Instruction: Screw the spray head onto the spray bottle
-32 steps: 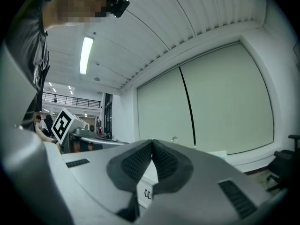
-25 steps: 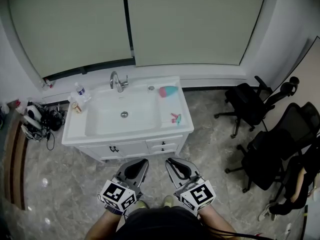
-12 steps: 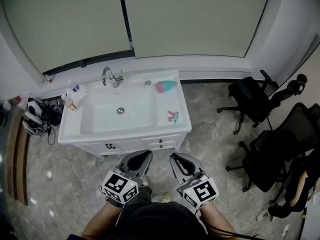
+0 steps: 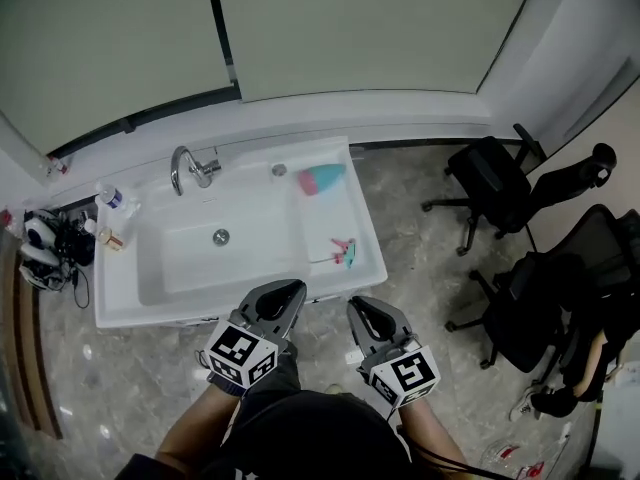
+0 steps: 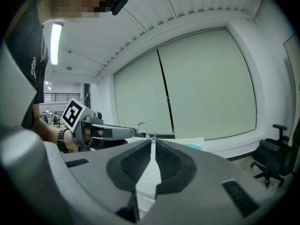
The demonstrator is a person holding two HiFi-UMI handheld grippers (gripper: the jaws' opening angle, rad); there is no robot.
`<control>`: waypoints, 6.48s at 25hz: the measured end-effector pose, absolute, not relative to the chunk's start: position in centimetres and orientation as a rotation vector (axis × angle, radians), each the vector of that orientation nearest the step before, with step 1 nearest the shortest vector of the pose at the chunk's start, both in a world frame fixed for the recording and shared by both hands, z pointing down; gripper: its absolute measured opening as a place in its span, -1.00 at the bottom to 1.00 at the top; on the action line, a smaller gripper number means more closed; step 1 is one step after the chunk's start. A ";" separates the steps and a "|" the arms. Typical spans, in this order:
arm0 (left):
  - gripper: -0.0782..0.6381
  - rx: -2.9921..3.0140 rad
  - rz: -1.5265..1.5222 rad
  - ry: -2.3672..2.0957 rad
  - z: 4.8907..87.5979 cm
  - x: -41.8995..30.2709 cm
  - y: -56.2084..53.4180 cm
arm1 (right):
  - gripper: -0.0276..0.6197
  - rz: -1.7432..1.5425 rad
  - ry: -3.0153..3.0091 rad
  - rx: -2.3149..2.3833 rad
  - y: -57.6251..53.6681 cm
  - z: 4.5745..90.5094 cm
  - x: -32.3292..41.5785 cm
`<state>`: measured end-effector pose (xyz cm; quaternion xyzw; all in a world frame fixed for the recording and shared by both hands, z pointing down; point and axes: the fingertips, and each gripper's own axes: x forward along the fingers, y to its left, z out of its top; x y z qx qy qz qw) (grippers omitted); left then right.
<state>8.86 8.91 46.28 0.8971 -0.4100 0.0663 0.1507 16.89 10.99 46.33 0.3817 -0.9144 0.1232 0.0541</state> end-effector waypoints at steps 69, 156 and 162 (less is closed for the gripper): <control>0.41 2.329 1.964 -0.521 79.1 9.7 -31.8 | -0.43 0.952 -1.774 1.006 -10.6 77.9 20.3; 0.42 2.948 0.370 -1.085 39.0 5.7 -11.4 | -0.43 -0.839 -2.122 1.382 -14.4 13.4 13.3; 0.42 2.950 0.297 -1.078 38.6 5.8 -11.6 | -0.43 -0.869 -2.105 1.294 -13.9 14.9 10.7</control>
